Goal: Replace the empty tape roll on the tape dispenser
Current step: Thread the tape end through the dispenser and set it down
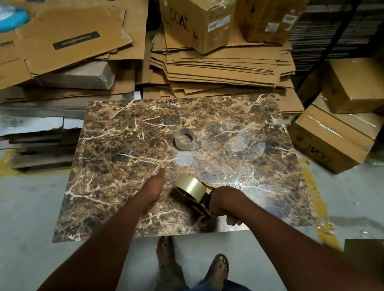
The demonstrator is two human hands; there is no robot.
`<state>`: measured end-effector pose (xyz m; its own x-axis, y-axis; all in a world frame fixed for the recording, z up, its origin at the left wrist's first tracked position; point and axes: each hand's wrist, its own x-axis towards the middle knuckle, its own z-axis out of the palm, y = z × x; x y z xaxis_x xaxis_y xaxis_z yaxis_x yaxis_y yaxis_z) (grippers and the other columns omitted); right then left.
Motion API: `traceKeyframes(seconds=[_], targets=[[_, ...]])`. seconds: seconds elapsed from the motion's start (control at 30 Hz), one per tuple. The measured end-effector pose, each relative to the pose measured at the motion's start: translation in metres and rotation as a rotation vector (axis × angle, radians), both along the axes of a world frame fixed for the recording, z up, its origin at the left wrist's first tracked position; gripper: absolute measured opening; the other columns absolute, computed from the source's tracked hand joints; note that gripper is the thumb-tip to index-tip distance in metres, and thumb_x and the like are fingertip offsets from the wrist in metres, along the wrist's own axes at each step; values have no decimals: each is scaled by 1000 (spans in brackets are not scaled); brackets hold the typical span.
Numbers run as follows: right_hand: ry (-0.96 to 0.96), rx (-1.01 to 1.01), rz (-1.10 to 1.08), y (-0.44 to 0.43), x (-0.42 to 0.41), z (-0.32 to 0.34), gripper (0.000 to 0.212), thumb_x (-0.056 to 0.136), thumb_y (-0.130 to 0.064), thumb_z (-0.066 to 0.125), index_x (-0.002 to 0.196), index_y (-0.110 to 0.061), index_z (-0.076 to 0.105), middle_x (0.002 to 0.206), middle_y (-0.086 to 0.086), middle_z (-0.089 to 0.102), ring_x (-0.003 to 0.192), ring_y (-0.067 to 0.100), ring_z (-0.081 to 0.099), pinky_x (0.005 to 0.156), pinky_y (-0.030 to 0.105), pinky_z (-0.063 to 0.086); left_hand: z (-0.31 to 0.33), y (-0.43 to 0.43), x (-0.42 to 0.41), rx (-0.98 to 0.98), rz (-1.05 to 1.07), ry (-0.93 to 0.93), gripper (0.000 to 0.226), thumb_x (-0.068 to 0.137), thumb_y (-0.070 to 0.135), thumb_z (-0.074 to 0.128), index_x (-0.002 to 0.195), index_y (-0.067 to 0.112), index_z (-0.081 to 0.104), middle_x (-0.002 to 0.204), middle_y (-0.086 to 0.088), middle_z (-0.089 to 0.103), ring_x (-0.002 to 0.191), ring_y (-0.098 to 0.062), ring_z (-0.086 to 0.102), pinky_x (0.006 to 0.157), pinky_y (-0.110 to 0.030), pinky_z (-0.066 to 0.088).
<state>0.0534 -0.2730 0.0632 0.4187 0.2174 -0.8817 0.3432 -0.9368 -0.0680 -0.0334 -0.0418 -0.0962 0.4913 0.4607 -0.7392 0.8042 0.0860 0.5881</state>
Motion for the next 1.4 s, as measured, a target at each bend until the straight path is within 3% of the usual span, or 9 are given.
traceKeyframes(seconds=[0.13, 0.27, 0.43, 0.6, 0.87, 1.03, 1.17, 1.3, 1.4], targets=[[21, 103, -161, -4, 3, -9, 36, 93, -22, 54, 96, 9, 71, 83, 22, 78, 59, 34, 73, 56, 36, 60, 15, -11, -11, -33, 104, -112, 113, 63, 107, 30, 126, 23, 72, 138, -9, 69, 126, -30, 62, 114, -50, 40], [-39, 390, -328, 0, 14, -22, 30, 73, -30, 74, 82, -2, 76, 71, 16, 77, 68, 32, 78, 60, 37, 62, 48, -25, -15, -118, 161, -194, 69, 104, 67, 29, 123, 16, 72, 118, -6, 71, 110, -27, 65, 106, -47, 46], [79, 575, -632, 16, 26, -30, 49, 69, -40, 92, 86, 3, 78, 74, 9, 72, 68, 24, 63, 64, 30, 45, 67, -13, -11, -124, 331, -274, 26, 107, 28, 54, 122, 14, 71, 97, -6, 70, 84, -21, 63, 75, -36, 51], [252, 665, -699, 33, 33, -27, 55, 75, -43, 88, 101, 5, 78, 86, 12, 78, 67, 18, 68, 63, 26, 52, 102, 23, -2, -136, 321, -403, 25, 107, 20, 55, 118, 6, 71, 93, -5, 74, 74, -13, 72, 74, -36, 61], [140, 740, -605, 77, 31, -62, 69, 49, -77, 86, 75, -16, 67, 72, 12, 57, 69, 18, 54, 68, 32, 36, 106, 81, 7, 79, 95, -355, 27, 91, 25, 79, 116, 16, 76, 101, 4, 75, 98, -13, 70, 89, -29, 53], [-71, 738, -465, 99, 24, -81, 65, 74, -62, 81, 55, -16, 39, 58, 11, 37, 53, 21, 41, 55, 34, 26, 90, 97, 11, 153, 72, -296, 14, 91, 18, 79, 105, 17, 78, 73, 18, 76, 79, -8, 73, 74, -19, 52], [-203, 708, -325, 108, 17, -94, 62, 83, -55, 76, 49, -21, 37, 47, -3, 37, 47, 12, 43, 49, 31, 26, 65, 102, 6, 217, -19, -212, 28, 91, 27, 80, 116, 15, 79, 103, -4, 81, 79, -10, 71, 67, -18, 49], [-227, 740, -284, 107, 11, -114, 57, 85, -53, 75, 50, -27, 39, 49, -5, 38, 47, 9, 41, 50, 30, 27, 43, 103, -1, 283, -100, -182, 26, 93, 33, 77, 116, 24, 79, 99, 3, 81, 71, 1, 67, 61, -18, 43], [-229, 729, -242, 104, 10, -127, 55, 86, -53, 74, 54, -26, 38, 52, -5, 38, 48, 11, 39, 51, 33, 28, 35, 104, -6, 283, -112, -203, 23, 90, 31, 80, 112, 23, 82, 97, 0, 83, 76, -10, 72, 71, -23, 47]])
